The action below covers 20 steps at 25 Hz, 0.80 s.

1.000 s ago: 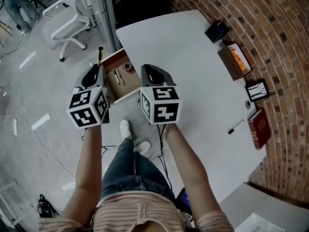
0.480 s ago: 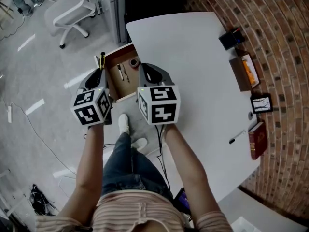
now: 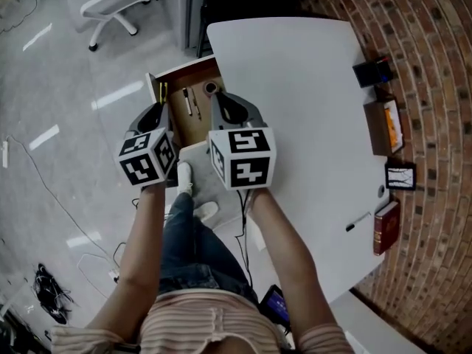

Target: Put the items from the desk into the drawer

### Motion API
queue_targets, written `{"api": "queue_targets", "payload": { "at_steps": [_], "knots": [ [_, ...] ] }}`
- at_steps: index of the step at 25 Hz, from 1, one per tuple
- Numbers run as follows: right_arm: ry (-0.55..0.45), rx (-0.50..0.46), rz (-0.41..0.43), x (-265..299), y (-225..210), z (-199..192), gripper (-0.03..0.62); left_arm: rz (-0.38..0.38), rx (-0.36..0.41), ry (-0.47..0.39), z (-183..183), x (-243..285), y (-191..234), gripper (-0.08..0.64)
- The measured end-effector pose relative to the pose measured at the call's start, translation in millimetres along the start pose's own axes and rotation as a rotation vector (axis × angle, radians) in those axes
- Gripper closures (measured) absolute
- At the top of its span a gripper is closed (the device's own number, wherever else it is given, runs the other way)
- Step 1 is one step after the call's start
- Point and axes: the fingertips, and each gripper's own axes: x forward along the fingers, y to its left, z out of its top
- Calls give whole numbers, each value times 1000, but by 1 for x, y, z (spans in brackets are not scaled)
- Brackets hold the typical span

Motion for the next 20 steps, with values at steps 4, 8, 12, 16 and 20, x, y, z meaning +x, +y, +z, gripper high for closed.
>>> {"api": "queue_targets", "payload": {
  "at_steps": [4, 8, 12, 16, 20],
  "knots": [
    [27, -16, 16, 18, 1, -5, 574, 10, -46, 27, -12, 18, 7, 509],
    [62, -5, 34, 37, 5, -9, 575, 11, -79, 52, -21, 40, 16, 509],
    [88, -7, 45, 52, 3, -11, 575, 30, -120, 84, -32, 60, 24, 509],
    [109, -26, 54, 64, 3, -13, 575, 35, -160, 117, -44, 78, 28, 509],
    [136, -67, 46, 76, -5, -18, 575, 26, -191, 141, -53, 98, 26, 509]
  ]
}}
